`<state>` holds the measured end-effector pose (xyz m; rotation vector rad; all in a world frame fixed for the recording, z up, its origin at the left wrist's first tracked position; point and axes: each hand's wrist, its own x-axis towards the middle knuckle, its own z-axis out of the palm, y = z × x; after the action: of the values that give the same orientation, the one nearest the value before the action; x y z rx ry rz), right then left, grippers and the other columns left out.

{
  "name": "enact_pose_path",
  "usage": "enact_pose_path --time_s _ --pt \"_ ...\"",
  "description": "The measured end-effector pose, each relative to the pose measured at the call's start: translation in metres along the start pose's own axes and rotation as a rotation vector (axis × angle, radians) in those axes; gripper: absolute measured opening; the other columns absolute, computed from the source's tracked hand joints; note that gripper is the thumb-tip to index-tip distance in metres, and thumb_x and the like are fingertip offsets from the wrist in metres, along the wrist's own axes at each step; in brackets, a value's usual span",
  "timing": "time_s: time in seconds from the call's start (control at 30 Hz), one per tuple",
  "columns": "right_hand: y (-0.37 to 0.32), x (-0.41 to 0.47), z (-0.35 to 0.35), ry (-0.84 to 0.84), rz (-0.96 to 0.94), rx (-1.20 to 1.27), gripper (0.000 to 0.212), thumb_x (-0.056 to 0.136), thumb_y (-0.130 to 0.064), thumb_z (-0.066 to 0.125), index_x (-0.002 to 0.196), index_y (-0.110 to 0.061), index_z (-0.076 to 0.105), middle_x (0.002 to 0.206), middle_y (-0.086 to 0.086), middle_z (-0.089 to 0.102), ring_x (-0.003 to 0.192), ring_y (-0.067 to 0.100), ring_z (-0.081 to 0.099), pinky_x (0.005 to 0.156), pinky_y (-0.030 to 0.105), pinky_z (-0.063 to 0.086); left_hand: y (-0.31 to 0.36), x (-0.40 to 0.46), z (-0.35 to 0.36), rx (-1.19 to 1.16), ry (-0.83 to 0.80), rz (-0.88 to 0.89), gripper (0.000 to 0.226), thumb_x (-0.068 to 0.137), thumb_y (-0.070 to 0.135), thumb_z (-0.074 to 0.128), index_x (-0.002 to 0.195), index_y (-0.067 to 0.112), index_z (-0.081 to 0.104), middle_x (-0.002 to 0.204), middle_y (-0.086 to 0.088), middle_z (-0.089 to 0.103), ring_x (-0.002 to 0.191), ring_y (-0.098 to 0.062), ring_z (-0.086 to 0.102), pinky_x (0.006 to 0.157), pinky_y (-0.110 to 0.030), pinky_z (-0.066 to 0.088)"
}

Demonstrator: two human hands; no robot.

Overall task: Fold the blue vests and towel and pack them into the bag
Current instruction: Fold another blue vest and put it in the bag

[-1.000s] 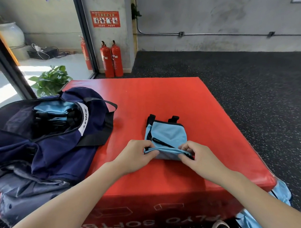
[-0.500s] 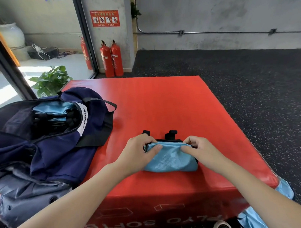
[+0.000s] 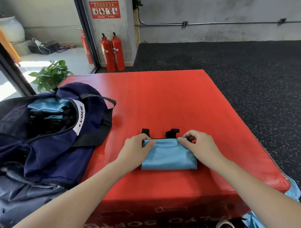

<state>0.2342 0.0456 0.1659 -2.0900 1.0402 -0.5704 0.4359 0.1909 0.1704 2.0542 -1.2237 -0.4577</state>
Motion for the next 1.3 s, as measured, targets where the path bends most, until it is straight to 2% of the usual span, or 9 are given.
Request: enact_pose_path --time_s 0.13,0.3,0.4,0.67,0.83,0.97,1.1,1.17,1.3 --pt "0.002 0.002 0.006 -0.002 0.007 -0.083 0.023 0.084 -0.055 0.071 0.08 -0.033 0.066 0.075 -0.011 0.067 0.072 0.005 0.061 0.068 0.033 0.05 0.003 -0.002 -0.004 0.294 0.038 -0.009 0.018 0.091 0.048 0.06 0.087 0.031 0.055 0.066 0.01 0.058 0.065 -0.005 0.054 0.054 -0.028 0.035" --pt "-0.003 0.003 0.004 0.005 0.049 -0.17 0.027 0.083 -0.06 0.071 0.081 -0.033 0.065 0.081 -0.013 0.066 0.075 0.005 0.061 0.061 0.031 0.044 -0.003 0.007 -0.002 0.277 0.089 0.43 0.015 0.086 0.019 0.071 0.097 0.03 0.066 0.104 0.017 0.055 0.104 -0.009 0.05 0.088 -0.034 0.045" --pt "-0.007 0.003 0.002 0.02 0.097 -0.227 0.032 0.08 -0.063 0.07 0.079 -0.033 0.062 0.081 -0.014 0.065 0.076 0.004 0.06 0.059 0.03 0.04 -0.002 0.01 0.001 0.253 -0.042 0.504 0.014 0.092 0.022 0.066 0.101 0.032 0.072 0.122 0.015 0.06 0.118 -0.006 0.051 0.099 -0.039 0.042" --pt "-0.009 -0.004 0.001 0.121 0.146 -0.358 0.032 0.09 -0.063 0.055 0.095 -0.032 0.059 0.1 -0.01 0.062 0.096 0.02 0.062 0.08 0.038 0.05 0.022 -0.001 0.003 0.475 -0.122 0.312 0.021 0.097 0.031 0.052 0.091 0.025 0.071 0.093 0.009 0.068 0.092 -0.017 0.063 0.077 -0.036 0.05" --pt "-0.013 -0.009 0.001 0.062 0.147 -0.275 0.033 0.089 -0.061 0.06 0.1 -0.03 0.057 0.096 -0.013 0.064 0.092 0.017 0.061 0.08 0.037 0.049 0.034 -0.013 0.005 0.409 -0.1 0.152 0.044 0.095 0.032 0.053 0.06 0.005 0.054 0.049 -0.003 0.043 0.053 -0.022 0.04 0.055 -0.034 0.035" --pt "-0.016 -0.012 0.009 -0.038 0.163 -0.14 0.038 0.083 -0.059 0.07 0.098 -0.027 0.06 0.089 -0.015 0.066 0.084 0.01 0.063 0.073 0.029 0.047 0.035 -0.021 0.009 0.272 -0.132 0.085 0.031 0.092 0.032 0.059 0.073 0.01 0.07 0.054 -0.002 0.059 0.058 -0.022 0.054 0.065 -0.04 0.051" --pt "-0.022 -0.013 0.01 -0.087 0.192 -0.061 0.04 0.074 -0.049 0.084 0.098 -0.022 0.066 0.089 -0.009 0.067 0.083 0.009 0.062 0.065 0.022 0.041 0.036 -0.029 0.013 0.046 -0.135 -0.068 0.02 0.09 0.037 0.068 0.102 0.021 0.068 0.07 0.0 0.068 0.054 -0.006 0.068 0.056 -0.018 0.052" --pt "-0.022 -0.011 0.011 -0.136 0.227 -0.012 0.042 0.07 -0.044 0.089 0.097 -0.019 0.069 0.089 -0.006 0.07 0.082 0.011 0.066 0.068 0.025 0.048 0.037 -0.033 0.016 -0.017 -0.138 -0.095 0.025 0.089 0.038 0.069 0.106 0.02 0.066 0.08 -0.004 0.069 0.053 -0.004 0.068 0.052 -0.013 0.047" --pt "-0.019 -0.002 0.01 -0.233 0.295 0.146 0.029 0.066 -0.025 0.092 0.088 -0.014 0.076 0.083 0.003 0.077 0.082 0.022 0.074 0.082 0.041 0.059 0.038 -0.036 0.012 -0.106 -0.191 -0.11 0.023 0.087 0.035 0.074 0.104 0.021 0.067 0.072 -0.005 0.071 0.055 -0.008 0.07 0.064 -0.029 0.06"
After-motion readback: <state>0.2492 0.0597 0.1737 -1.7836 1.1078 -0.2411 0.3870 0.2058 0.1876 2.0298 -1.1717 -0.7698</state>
